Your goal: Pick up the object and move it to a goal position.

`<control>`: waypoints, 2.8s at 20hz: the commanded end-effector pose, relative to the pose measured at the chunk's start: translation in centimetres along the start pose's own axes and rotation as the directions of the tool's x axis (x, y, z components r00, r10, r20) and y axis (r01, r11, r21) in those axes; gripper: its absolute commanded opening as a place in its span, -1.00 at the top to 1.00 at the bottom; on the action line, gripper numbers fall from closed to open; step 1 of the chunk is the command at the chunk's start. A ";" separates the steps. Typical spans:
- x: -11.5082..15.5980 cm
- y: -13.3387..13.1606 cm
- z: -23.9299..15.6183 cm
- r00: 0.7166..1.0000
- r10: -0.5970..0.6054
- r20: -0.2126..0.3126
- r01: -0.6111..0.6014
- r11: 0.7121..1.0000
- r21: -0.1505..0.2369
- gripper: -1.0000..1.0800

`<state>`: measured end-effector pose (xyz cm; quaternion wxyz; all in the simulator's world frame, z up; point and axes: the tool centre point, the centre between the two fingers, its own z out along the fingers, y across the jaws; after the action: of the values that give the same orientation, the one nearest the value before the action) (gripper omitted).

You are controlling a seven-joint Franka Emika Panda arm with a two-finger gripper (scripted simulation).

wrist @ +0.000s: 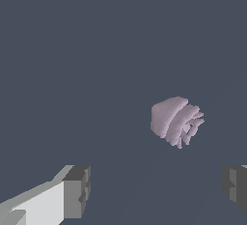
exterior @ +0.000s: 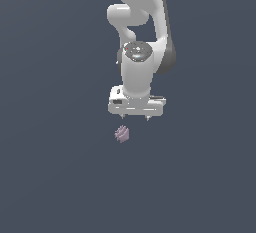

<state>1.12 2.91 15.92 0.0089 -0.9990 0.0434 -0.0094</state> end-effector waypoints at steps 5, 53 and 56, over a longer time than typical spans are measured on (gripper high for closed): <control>0.8 1.6 2.2 0.981 0.195 0.007 -0.195 0.981 -0.003 -0.92; 2.0 5.2 11.8 0.828 0.560 0.005 -0.560 0.828 -0.025 1.00; 2.0 5.2 11.8 0.828 0.560 0.004 -0.560 0.828 -0.025 1.00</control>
<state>2.94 -2.27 4.08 0.0002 -0.9425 0.3342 -0.0002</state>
